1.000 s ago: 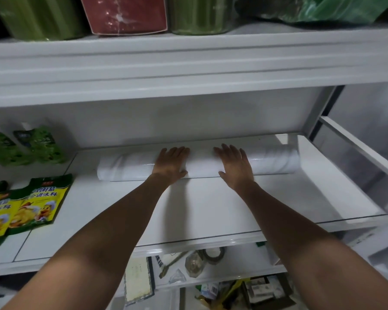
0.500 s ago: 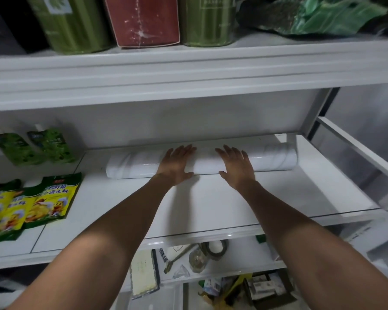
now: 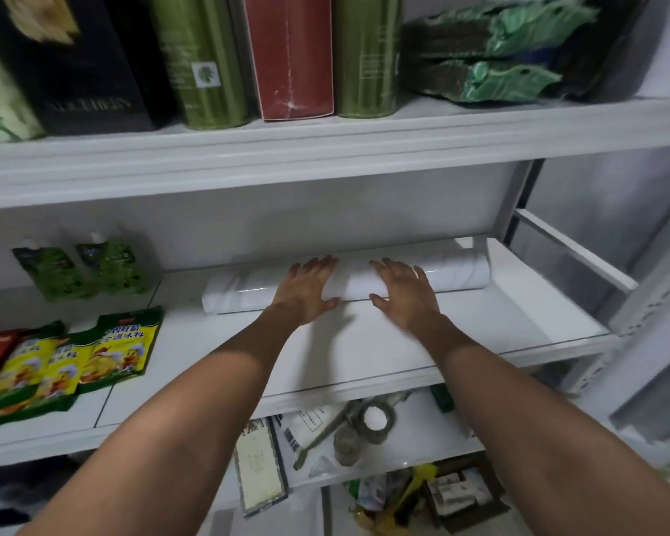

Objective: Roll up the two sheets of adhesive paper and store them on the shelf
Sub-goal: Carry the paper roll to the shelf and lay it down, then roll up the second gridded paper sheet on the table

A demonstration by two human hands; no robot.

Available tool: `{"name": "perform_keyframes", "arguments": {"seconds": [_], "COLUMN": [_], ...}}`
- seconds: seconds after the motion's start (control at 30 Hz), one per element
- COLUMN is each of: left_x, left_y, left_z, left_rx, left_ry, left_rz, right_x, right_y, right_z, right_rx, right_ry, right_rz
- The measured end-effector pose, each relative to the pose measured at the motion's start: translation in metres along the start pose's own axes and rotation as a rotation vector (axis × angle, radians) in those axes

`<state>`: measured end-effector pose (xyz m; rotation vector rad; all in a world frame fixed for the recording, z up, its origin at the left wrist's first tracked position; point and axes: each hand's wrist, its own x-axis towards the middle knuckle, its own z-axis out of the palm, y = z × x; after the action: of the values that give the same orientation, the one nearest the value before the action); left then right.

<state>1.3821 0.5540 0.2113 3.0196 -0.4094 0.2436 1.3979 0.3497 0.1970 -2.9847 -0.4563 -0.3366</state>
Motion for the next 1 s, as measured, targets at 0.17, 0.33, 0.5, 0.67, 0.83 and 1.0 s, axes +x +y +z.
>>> {"name": "perform_keyframes", "arguments": {"seconds": [0.17, 0.33, 0.5, 0.67, 0.83, 1.0], "left_x": [-0.032, -0.058, -0.071, -0.073, -0.075, -0.081], "left_y": [0.017, 0.029, 0.061, 0.113, 0.185, 0.254], "left_z": [-0.033, -0.061, -0.095, -0.127, -0.148, -0.149], "left_rx": [-0.016, -0.020, -0.030, -0.072, -0.128, -0.126], "left_ry": [-0.004, 0.030, 0.046, 0.082, 0.130, 0.155], "left_rz": [0.049, 0.107, 0.165, 0.229, 0.318, 0.448], "right_x": [-0.041, -0.076, -0.112, -0.156, -0.203, -0.258], "right_y": [-0.018, -0.029, -0.027, -0.009, 0.031, 0.061], "right_z": [-0.035, -0.081, -0.124, -0.172, -0.211, -0.241], "right_rx": [0.018, -0.002, -0.039, -0.089, -0.127, -0.174], "right_ry": [0.033, 0.053, 0.142, 0.201, 0.233, 0.264], "right_rz": [0.046, 0.110, 0.161, 0.231, 0.333, 0.433]}}
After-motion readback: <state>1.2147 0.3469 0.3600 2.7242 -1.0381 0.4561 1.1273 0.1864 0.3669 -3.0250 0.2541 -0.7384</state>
